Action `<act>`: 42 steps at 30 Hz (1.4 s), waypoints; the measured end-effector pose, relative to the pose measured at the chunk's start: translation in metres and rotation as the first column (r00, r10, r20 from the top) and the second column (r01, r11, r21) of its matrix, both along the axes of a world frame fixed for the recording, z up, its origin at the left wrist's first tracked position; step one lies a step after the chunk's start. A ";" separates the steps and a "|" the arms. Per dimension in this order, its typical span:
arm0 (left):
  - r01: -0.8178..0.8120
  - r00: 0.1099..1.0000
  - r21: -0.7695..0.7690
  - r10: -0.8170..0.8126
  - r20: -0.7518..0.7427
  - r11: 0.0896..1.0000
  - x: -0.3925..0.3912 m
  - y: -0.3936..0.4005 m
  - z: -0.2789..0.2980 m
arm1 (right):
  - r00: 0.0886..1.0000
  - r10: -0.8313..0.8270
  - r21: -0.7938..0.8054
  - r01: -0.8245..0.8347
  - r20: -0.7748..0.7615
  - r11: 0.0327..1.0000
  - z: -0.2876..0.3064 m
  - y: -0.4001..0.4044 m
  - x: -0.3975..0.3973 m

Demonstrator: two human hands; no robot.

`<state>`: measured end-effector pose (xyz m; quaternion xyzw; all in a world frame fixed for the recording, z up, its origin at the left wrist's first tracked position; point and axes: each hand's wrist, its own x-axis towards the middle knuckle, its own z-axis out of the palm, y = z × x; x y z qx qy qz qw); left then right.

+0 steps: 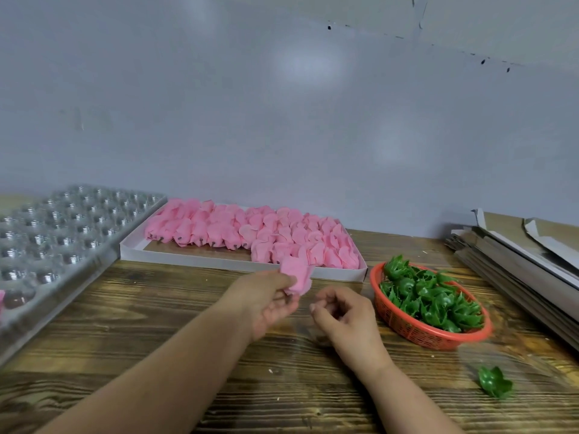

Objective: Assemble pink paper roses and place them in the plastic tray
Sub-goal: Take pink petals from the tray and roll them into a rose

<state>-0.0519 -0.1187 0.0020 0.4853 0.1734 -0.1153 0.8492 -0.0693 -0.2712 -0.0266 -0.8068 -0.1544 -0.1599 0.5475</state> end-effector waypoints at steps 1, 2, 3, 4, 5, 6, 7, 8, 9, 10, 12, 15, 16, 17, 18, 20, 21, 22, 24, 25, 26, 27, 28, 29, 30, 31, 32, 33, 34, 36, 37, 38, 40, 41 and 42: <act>0.005 1.000 -0.051 -0.005 -0.011 0.999 -0.004 -0.006 -0.002 | 1.000 0.013 0.013 -0.013 0.002 1.000 0.001 0.000 -0.001; 0.012 1.000 -0.097 -0.014 -0.015 0.995 -0.008 -0.012 -0.004 | 1.000 0.025 0.021 -0.025 0.004 0.999 0.001 0.000 -0.002; 0.021 1.000 -0.144 -0.024 -0.017 0.989 -0.012 -0.017 -0.004 | 1.000 0.029 0.023 -0.029 0.006 0.999 0.001 0.001 -0.003; 0.029 0.999 -0.185 -0.034 -0.024 0.982 -0.015 -0.020 -0.005 | 1.000 0.021 0.017 -0.022 0.006 1.000 0.001 0.001 -0.004; 0.032 0.999 -0.211 -0.041 -0.034 0.977 -0.018 -0.023 -0.005 | 1.000 0.007 0.003 -0.007 0.011 1.000 0.001 0.001 -0.004; 0.033 0.998 -0.224 -0.044 -0.046 0.974 -0.019 -0.024 -0.006 | 1.000 -0.012 -0.019 0.012 0.024 1.000 0.001 0.001 -0.004; 0.038 0.997 -0.232 -0.051 -0.051 0.972 -0.021 -0.025 -0.007 | 0.999 -0.031 -0.046 0.033 0.044 0.998 0.001 0.001 -0.004; 0.048 0.997 -0.240 -0.062 -0.050 0.970 -0.022 -0.026 -0.009 | 0.997 -0.046 -0.074 0.050 0.065 0.996 0.000 0.001 -0.004; 0.065 0.996 -0.246 -0.078 -0.044 0.967 -0.023 -0.026 -0.011 | 0.995 -0.058 -0.100 0.066 0.084 0.993 0.000 0.002 -0.005; 0.083 0.995 -0.245 -0.095 -0.039 0.966 -0.024 -0.026 -0.013 | 0.992 -0.070 -0.124 0.082 0.102 0.989 0.000 0.002 -0.004; 0.108 0.992 -0.236 -0.119 -0.036 0.966 -0.025 -0.026 -0.015 | 0.987 -0.090 -0.156 0.111 0.131 0.982 -0.001 0.003 -0.004; 0.104 0.993 -0.242 -0.116 -0.038 0.965 -0.025 -0.027 -0.016 | 0.983 -0.104 -0.179 0.131 0.153 0.975 0.000 0.004 -0.007; 0.099 0.993 -0.249 -0.112 -0.038 0.964 -0.025 -0.028 -0.017 | 0.980 -0.112 -0.193 0.143 0.163 0.971 -0.001 0.005 -0.008; 0.096 0.993 -0.252 -0.108 -0.035 0.963 -0.025 -0.028 -0.017 | 0.977 -0.124 -0.214 0.161 0.176 0.964 -0.001 0.006 -0.008; 0.098 0.994 -0.250 -0.109 -0.030 0.963 -0.025 -0.028 -0.017 | 0.972 -0.137 -0.239 0.182 0.192 0.954 -0.001 0.007 -0.009; 0.112 0.993 -0.235 -0.119 -0.017 0.966 -0.027 -0.028 -0.018 | 0.958 -0.168 -0.276 0.230 0.233 0.933 -0.001 0.008 -0.009; 0.122 0.992 -0.223 -0.127 -0.008 0.967 -0.028 -0.028 -0.017 | 0.954 -0.182 -0.280 0.247 0.240 0.928 0.000 0.009 -0.009; 0.132 0.991 -0.213 -0.134 0.005 0.968 -0.029 -0.029 -0.017 | 0.954 -0.194 -0.268 0.254 0.228 0.929 0.001 0.009 -0.009; 0.162 0.987 -0.201 -0.155 0.049 0.966 -0.031 -0.031 -0.017 | 0.966 -0.213 -0.169 0.236 0.144 0.957 0.003 0.009 -0.010; 0.191 0.981 -0.196 -0.178 0.081 0.962 -0.033 -0.032 -0.017 | 0.972 -0.214 -0.094 0.224 0.098 0.970 0.004 0.009 -0.011; 0.231 0.970 -0.192 -0.212 0.116 0.954 -0.034 -0.033 -0.018 | 0.976 -0.211 -0.020 0.212 0.063 0.977 0.006 0.008 -0.011; 0.272 0.958 -0.193 -0.247 0.144 0.943 -0.036 -0.035 -0.018 | 0.980 -0.196 0.047 0.194 0.034 0.980 0.008 0.007 -0.011; 0.312 0.945 -0.199 -0.282 0.165 0.929 -0.037 -0.036 -0.019 | 0.987 -0.161 0.115 0.160 0.003 0.980 0.010 0.007 -0.012; 0.348 0.932 -0.205 -0.314 0.183 0.915 -0.039 -0.037 -0.020 | 0.994 -0.108 0.185 0.112 -0.032 0.976 0.012 0.007 -0.014; 0.376 0.920 -0.203 -0.337 0.202 0.904 -0.040 -0.039 -0.021 | 0.997 -0.041 0.249 0.057 -0.069 0.967 0.014 0.007 -0.016; 0.386 0.914 -0.202 -0.343 0.219 0.900 -0.040 -0.040 -0.021 | 0.994 0.032 0.300 0.001 -0.104 0.954 0.016 0.008 -0.018; 0.375 0.916 -0.210 -0.326 0.233 0.903 -0.039 -0.041 -0.022 | 0.985 0.102 0.339 -0.049 -0.140 0.940 0.017 0.009 -0.020; 0.351 0.924 -0.230 -0.296 0.244 0.908 -0.039 -0.041 -0.022 | 0.972 0.159 0.363 -0.086 -0.176 0.928 0.018 0.010 -0.021; 0.324 0.932 -0.248 -0.263 0.249 0.913 -0.038 -0.040 -0.021 | 0.956 0.201 0.378 -0.108 -0.215 0.919 0.018 0.011 -0.022; 0.283 0.944 -0.244 -0.225 0.242 0.928 -0.037 -0.039 -0.019 | 0.920 0.249 0.432 -0.100 -0.303 0.896 0.018 0.013 -0.021; 0.274 0.946 -0.233 -0.218 0.239 0.933 -0.037 -0.038 -0.018 | 0.899 0.263 0.473 -0.073 -0.350 0.878 0.018 0.013 -0.019; 0.260 0.950 -0.233 -0.205 0.236 0.937 -0.037 -0.037 -0.017 | 0.875 0.285 0.519 -0.045 -0.391 0.853 0.018 0.013 -0.018; 0.222 0.961 -0.268 -0.164 0.224 0.938 -0.035 -0.037 -0.017 | 0.835 0.340 0.593 -0.020 -0.433 0.805 0.017 0.011 -0.016; 0.205 0.965 -0.290 -0.143 0.220 0.935 -0.034 -0.037 -0.017 | 0.829 0.364 0.607 -0.038 -0.424 0.794 0.017 0.010 -0.016; 0.191 0.968 -0.312 -0.125 0.219 0.931 -0.033 -0.036 -0.018 | 0.834 0.384 0.602 -0.080 -0.396 0.794 0.017 0.009 -0.017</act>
